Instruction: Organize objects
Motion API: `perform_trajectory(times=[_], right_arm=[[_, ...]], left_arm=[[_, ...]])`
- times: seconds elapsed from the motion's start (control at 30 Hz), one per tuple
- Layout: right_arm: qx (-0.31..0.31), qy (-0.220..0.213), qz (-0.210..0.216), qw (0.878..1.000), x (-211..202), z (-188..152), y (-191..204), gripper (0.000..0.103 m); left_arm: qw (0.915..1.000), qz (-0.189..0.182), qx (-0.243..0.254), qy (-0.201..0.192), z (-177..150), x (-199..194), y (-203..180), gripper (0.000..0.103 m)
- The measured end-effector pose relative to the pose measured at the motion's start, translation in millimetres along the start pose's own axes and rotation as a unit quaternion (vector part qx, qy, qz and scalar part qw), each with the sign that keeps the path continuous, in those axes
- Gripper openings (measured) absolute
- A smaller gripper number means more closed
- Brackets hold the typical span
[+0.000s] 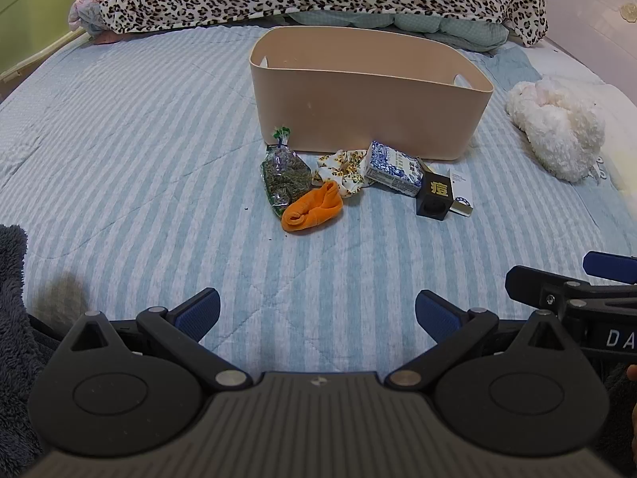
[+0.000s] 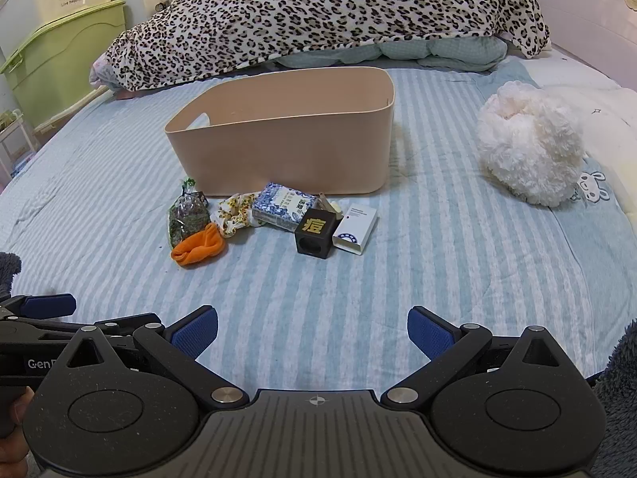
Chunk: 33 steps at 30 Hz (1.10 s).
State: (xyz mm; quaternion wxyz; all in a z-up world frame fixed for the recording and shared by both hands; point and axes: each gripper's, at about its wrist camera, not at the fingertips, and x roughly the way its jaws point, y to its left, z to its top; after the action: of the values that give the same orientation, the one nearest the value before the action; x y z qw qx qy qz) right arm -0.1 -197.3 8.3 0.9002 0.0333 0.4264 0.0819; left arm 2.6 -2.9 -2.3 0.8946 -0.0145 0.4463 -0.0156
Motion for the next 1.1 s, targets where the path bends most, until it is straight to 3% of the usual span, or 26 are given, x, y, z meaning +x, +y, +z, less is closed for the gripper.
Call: perform_trajectory(times=[1.1], right_arm=[[-0.001, 0.001, -0.002, 1.0, 2.8, 0.8, 3.8, 0.103]], left_arm=[[1.0, -0.001, 0.003, 0.004, 2.8, 4.6, 2.0, 0.103]])
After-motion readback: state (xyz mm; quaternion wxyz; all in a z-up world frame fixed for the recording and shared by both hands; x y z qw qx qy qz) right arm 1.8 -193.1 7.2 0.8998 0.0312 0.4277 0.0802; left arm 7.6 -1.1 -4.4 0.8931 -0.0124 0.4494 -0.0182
